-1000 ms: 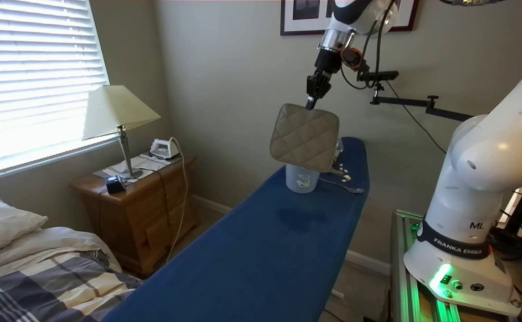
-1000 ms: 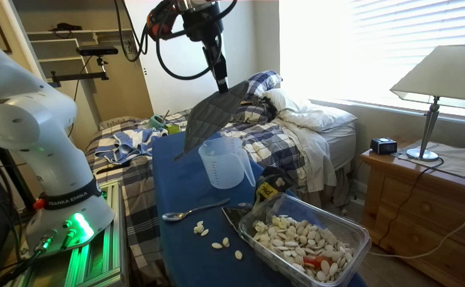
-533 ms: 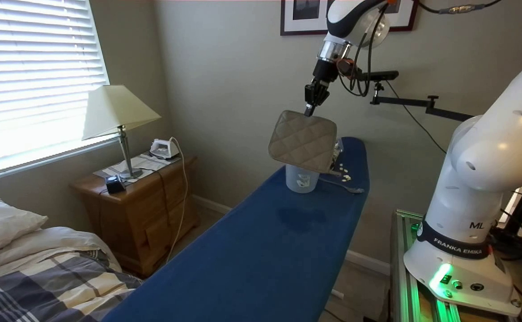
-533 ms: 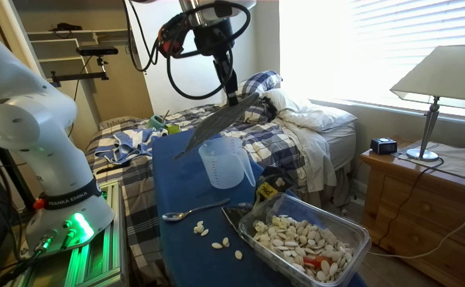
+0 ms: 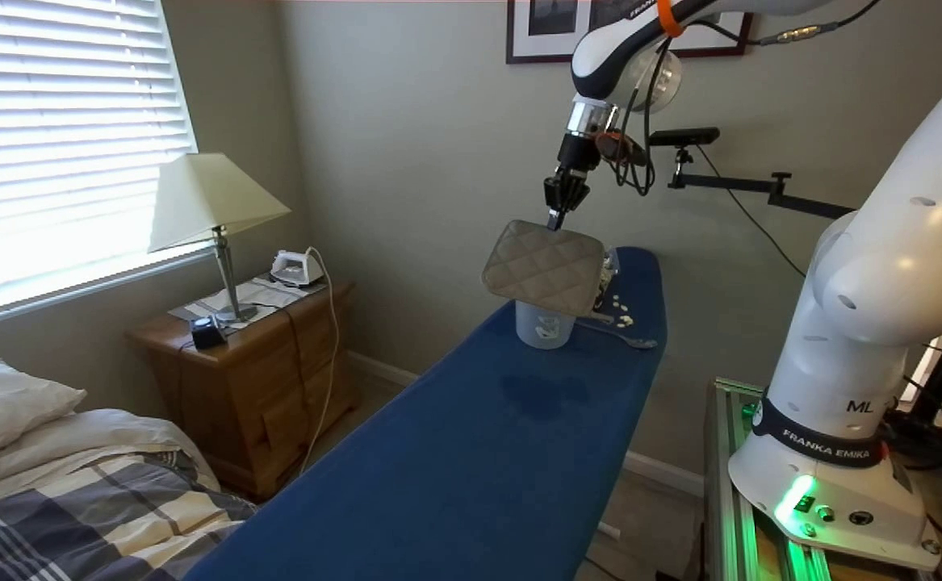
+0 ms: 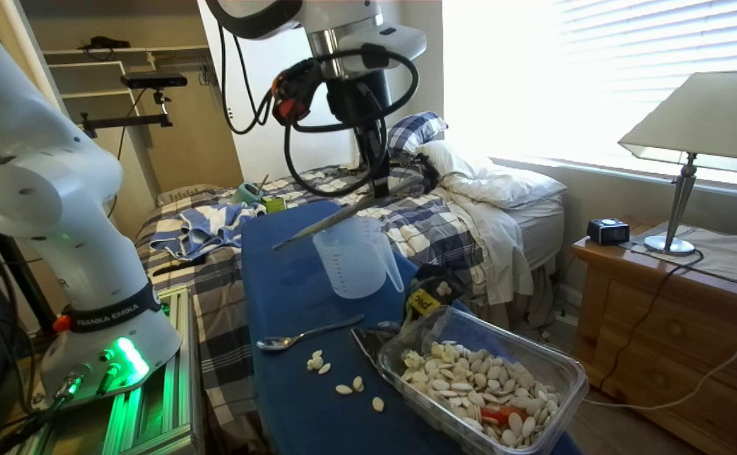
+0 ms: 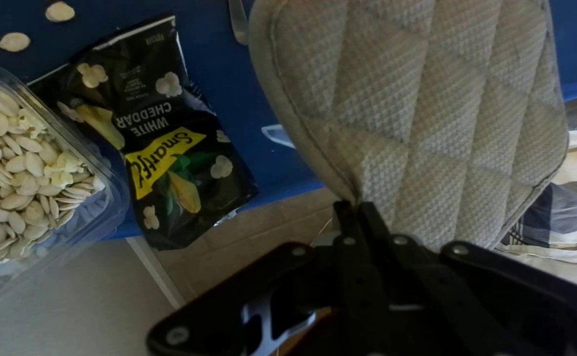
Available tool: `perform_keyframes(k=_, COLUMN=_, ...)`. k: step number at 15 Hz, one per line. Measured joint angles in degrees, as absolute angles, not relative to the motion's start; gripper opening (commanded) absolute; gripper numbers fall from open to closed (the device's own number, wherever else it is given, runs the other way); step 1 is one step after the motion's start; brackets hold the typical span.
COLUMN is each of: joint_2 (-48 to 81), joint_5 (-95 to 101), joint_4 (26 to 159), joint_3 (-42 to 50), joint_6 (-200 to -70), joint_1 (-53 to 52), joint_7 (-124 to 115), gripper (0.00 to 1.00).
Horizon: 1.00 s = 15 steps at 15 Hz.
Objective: Put the grey item on the jar put the spoon on top of it
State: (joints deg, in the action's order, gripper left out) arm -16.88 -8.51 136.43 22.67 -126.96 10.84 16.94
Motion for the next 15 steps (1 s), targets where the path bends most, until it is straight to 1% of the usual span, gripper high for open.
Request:
perform_keyframes(k=6, joint_2=-12.82, joint_5=-9.03, joint_4=136.28, joint_3=22.70, joint_6=-130.42, joint_1=11.93, joint_7=16.99, gripper=0.01)
perform_keyframes(k=15, joint_2=-8.57, joint_5=-14.84, joint_4=136.19, joint_3=22.64, joint_6=-133.76, joint_1=12.03, joint_7=20.48, gripper=0.01)
